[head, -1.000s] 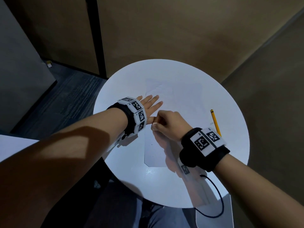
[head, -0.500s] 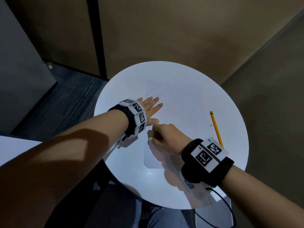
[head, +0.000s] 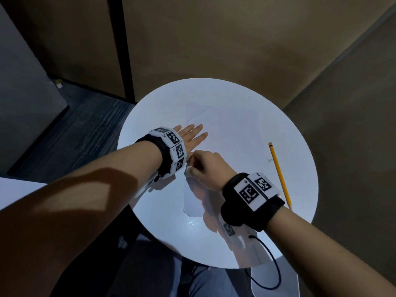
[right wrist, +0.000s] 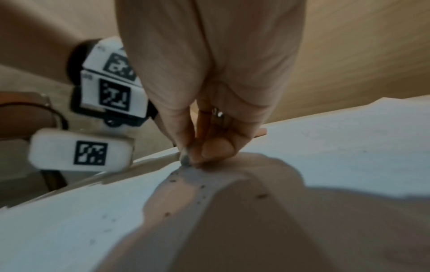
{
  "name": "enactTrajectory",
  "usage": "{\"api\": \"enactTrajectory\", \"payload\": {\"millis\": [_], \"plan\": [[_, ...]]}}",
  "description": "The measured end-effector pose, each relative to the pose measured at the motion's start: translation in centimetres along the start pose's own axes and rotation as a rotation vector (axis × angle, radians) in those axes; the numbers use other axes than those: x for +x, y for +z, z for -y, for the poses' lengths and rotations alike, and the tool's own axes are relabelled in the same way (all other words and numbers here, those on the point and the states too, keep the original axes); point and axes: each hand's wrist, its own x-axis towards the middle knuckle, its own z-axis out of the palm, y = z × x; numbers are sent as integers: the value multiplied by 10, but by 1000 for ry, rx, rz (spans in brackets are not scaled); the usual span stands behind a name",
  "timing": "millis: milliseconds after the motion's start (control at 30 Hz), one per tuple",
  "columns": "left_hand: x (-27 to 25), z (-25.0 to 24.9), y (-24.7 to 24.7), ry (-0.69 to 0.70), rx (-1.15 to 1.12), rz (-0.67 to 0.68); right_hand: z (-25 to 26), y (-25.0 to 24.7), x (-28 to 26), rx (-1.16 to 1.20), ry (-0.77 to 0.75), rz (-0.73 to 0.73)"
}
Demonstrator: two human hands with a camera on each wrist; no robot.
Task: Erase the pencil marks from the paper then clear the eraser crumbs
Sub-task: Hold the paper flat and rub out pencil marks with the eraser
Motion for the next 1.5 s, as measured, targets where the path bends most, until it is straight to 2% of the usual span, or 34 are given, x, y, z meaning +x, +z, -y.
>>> {"api": "enactTrajectory", "payload": {"millis": [133, 167, 267, 300, 433, 533, 600, 700, 733, 900, 933, 1067, 1100, 1200, 1267, 1433, 1500], "plan": [[-1, -1, -3, 9, -55, 33, -3, 4, -10, -52, -28, 170], [0, -1, -4, 8, -55, 33, -7, -2, -12, -1, 4, 156], [1, 0, -4, 2, -59, 22, -24, -20, -7, 127, 115, -68], [1, 0, -3, 4, -64, 24, -28, -24, -5, 134, 127, -100], [2, 1, 0, 6, -56, 6, -31, -22, -3, 145, 101, -32], [1, 0, 0, 3, -49, 8, -30, -16, -3, 120, 54, -36], [0, -1, -2, 3, -49, 17, -29, -15, -5, 62, 14, 8], [0, 0, -1, 15, -61, 24, -23, -20, -11, -56, -6, 204], [0, 1, -1, 14, -59, 26, -22, -22, -10, -68, -10, 224], [-1, -3, -4, -5, -32, 18, -25, -19, 0, 6, -5, -35], [-2, -4, -5, -3, -41, 21, -27, -16, -3, -11, -23, -31], [-2, -1, -4, 12, -67, 33, -24, -17, -16, -42, -33, 176], [-1, -1, -4, 12, -61, 34, -23, -20, -13, -25, -28, 186], [-2, -2, -4, 4, -32, 13, -20, -23, 0, -2, -9, 41], [-3, -3, -4, 5, -24, 10, -20, -18, -1, -44, -25, -3], [-1, 0, -3, 12, -53, 23, -18, -17, -12, -160, -66, 175], [0, 0, -2, 11, -36, 15, -17, -19, -3, -122, -61, 107]]}}
